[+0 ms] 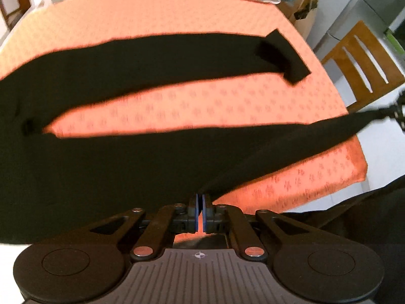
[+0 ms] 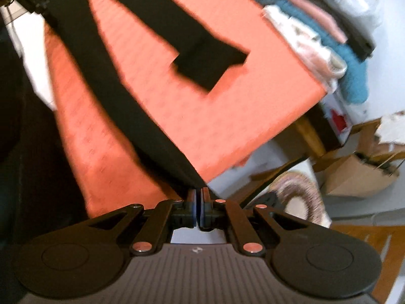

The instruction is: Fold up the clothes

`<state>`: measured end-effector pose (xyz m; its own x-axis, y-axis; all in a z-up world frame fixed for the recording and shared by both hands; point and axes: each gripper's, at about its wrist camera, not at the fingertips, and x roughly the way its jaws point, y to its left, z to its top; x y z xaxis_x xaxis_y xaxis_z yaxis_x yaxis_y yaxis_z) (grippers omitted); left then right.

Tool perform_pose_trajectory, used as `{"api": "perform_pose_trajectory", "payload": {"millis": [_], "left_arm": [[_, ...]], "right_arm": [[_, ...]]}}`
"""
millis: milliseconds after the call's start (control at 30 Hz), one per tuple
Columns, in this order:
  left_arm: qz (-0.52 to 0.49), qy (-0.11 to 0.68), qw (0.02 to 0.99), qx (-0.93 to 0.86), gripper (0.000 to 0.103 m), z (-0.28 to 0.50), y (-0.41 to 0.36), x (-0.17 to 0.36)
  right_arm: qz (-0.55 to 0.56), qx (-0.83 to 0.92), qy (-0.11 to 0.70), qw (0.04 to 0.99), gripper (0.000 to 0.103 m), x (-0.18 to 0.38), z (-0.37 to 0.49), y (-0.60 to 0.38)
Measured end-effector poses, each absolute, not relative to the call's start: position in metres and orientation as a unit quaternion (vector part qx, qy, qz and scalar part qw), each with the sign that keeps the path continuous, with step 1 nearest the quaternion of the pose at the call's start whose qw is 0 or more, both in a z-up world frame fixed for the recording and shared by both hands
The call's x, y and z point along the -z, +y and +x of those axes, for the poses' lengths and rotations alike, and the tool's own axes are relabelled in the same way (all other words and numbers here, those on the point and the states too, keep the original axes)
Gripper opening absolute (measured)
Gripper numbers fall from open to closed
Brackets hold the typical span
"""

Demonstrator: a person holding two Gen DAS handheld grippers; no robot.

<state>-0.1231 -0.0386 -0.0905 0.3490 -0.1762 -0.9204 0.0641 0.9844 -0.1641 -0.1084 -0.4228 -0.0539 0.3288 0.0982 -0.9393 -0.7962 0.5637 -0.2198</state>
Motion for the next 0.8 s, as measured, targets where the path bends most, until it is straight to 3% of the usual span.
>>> {"api": "perform_pose_trajectory", "payload": {"millis": [333,433,567,600,800], "left_arm": [[-0.085,0.594,0.798,0.056,0.009,-0.153,-0.047,0.114],[-0.099,0.588,0.801,0.048,0.017,-0.153,-0.042,0.108],[-0.118,0.571,0.811,0.037,0.039,-0.148,-0.03,0.093],[-0.122,0.567,0.814,0.034,0.048,-0.146,-0.028,0.089],[-0.143,0.549,0.824,-0.003,0.059,-0.138,-0.008,0.076]], "right_arm": [[-0.327,-0.317,0.544,0.705,0.006,0.091,-0.158,-0.426],[-0.303,-0.308,0.548,0.716,0.009,0.076,-0.149,-0.43],[-0.261,-0.292,0.539,0.746,0.019,0.049,-0.127,-0.427],[-0.25,-0.287,0.535,0.755,0.026,0.042,-0.12,-0.425],[-0.179,-0.285,0.505,0.795,0.037,0.022,-0.075,-0.396]]}}
